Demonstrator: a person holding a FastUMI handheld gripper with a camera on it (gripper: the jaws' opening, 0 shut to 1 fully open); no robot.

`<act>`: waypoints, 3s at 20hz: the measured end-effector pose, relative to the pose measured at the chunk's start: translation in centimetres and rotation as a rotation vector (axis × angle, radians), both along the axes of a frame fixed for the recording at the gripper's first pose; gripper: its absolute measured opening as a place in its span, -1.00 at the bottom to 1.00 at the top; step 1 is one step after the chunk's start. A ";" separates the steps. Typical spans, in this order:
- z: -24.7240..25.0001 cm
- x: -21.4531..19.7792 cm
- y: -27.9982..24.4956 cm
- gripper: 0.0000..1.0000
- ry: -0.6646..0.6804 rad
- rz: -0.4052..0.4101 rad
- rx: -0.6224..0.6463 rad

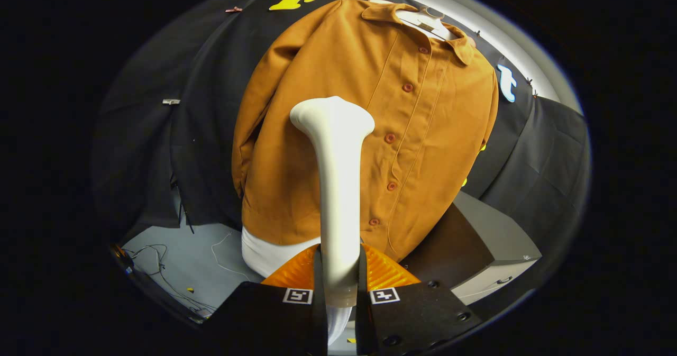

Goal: Iron the clothes twice with a garment steamer, once on the left side and once on the right side.

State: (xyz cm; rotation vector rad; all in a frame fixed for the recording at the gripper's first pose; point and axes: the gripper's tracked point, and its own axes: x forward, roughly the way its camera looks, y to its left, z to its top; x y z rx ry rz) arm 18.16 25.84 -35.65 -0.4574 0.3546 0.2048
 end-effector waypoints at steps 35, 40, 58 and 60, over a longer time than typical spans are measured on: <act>15.9 -8.4 -7.3 -0.52 -0.129 -0.080 0.290; 20.7 -9.6 -7.1 -0.51 -0.189 -0.062 0.322; 29.6 -11.5 -9.7 -0.52 -0.310 -0.093 0.410; 29.7 -11.5 -9.9 -0.52 -0.312 -0.095 0.409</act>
